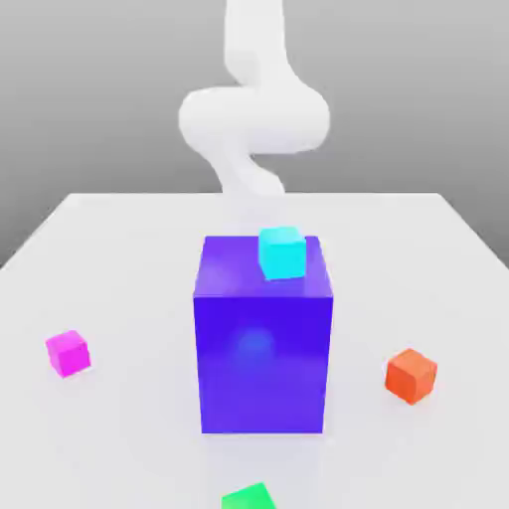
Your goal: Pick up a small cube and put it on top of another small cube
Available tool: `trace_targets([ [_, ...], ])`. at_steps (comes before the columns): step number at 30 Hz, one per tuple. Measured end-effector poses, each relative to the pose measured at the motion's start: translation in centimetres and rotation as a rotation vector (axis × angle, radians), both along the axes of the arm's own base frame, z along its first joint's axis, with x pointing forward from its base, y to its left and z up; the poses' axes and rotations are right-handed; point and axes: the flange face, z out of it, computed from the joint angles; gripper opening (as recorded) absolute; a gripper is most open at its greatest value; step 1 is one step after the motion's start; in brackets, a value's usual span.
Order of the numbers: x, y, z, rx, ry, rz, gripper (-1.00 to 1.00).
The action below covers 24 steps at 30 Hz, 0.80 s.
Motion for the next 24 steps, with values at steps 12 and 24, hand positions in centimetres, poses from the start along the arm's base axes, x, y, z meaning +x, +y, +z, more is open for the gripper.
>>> trace_targets([
  [12, 4.0, -14.3, -19.2, 0.353, 0.205, -0.756, 0.00],
  [24, -4.4, -25.2, -38.0, 0.668, 0.316, -1.559, 0.00],
])
